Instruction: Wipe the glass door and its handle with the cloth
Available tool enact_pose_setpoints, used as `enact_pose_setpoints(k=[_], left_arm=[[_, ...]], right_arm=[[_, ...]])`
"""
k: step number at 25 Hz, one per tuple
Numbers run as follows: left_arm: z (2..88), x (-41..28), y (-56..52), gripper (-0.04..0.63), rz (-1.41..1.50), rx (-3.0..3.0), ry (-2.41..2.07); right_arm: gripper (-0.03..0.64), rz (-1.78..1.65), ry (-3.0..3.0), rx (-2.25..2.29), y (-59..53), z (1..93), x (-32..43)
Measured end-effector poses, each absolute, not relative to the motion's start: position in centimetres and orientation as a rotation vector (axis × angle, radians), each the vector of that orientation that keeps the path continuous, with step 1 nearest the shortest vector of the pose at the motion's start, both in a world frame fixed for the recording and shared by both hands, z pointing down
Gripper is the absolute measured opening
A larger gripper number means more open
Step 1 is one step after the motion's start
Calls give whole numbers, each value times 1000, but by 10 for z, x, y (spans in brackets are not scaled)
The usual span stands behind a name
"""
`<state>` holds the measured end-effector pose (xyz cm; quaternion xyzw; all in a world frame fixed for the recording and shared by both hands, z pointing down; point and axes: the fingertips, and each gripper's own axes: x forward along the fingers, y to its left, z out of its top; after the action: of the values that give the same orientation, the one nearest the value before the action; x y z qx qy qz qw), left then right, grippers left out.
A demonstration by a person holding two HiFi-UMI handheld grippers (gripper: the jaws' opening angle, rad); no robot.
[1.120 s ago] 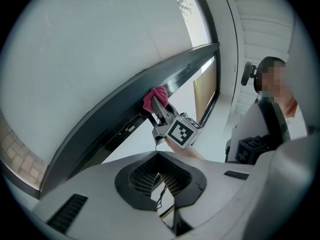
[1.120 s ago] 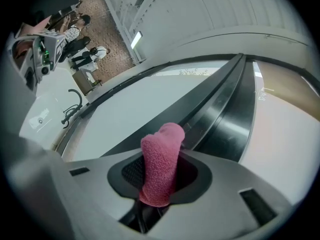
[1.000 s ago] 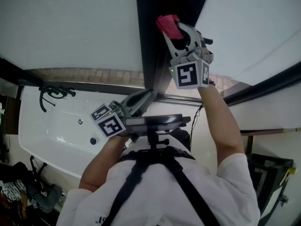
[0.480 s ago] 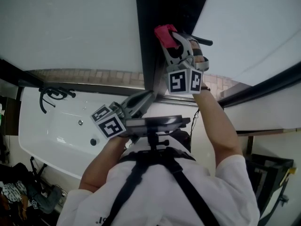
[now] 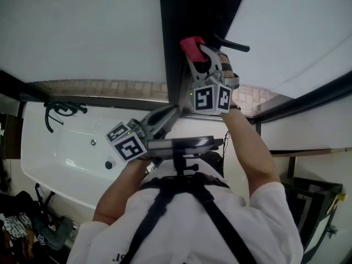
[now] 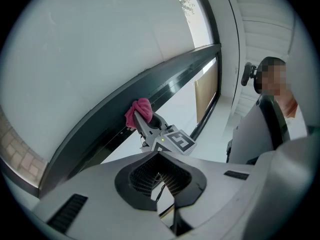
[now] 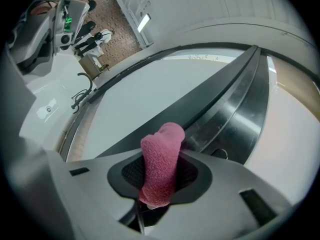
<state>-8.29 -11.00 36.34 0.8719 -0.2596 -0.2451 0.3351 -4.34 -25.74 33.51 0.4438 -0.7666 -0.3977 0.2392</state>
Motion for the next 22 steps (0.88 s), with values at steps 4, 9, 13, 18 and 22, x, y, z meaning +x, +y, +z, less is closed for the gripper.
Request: enact_pose_setpoints(k=[4,9,13,18,22], left_arm=[[367,-84,-111,-8,-644,2259,-679],[371,-87,-110,-8,-646,2240,-666],[374,-88,-106,-8,-645,2227,-652],[382,-84,-109,-8,-636,2202,-650],[386,-84,-115,-8,-628,2197,-667]], right_arm=[[98,-1049,-2090,1191,-260,351,-40],[98,-963,-2079,1140,-262,378,-39],[98,-920,-2055,1085,-260,399,-39],[98,-866,-2061,1043,-259,418,-39],[100,-789,-2082,986,-258,445,-39]])
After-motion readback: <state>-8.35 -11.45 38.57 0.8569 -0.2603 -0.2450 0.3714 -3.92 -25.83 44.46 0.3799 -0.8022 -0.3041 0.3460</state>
